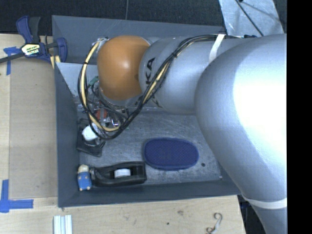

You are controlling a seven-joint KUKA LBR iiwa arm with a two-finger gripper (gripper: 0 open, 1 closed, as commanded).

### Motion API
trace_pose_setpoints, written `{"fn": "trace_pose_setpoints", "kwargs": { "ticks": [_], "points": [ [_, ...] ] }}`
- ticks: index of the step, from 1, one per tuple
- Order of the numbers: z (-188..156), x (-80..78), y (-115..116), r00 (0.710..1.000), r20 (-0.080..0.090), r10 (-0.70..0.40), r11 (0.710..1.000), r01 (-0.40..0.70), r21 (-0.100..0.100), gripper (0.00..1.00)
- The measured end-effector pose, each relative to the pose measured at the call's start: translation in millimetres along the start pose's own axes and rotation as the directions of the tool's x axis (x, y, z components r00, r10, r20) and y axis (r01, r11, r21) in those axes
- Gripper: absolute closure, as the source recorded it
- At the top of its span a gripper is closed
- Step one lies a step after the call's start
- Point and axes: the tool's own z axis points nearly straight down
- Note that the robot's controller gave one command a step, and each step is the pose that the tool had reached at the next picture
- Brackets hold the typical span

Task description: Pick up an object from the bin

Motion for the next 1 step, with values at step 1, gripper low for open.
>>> {"fn": "trace_pose_setpoints", "kwargs": {
  "ticks": [1],
  "points": [
    [-14.8,-8.9,12.5,0.994,-0.001,-0.107,0.994,0.107,-0.001,0.00]
  ]
}}
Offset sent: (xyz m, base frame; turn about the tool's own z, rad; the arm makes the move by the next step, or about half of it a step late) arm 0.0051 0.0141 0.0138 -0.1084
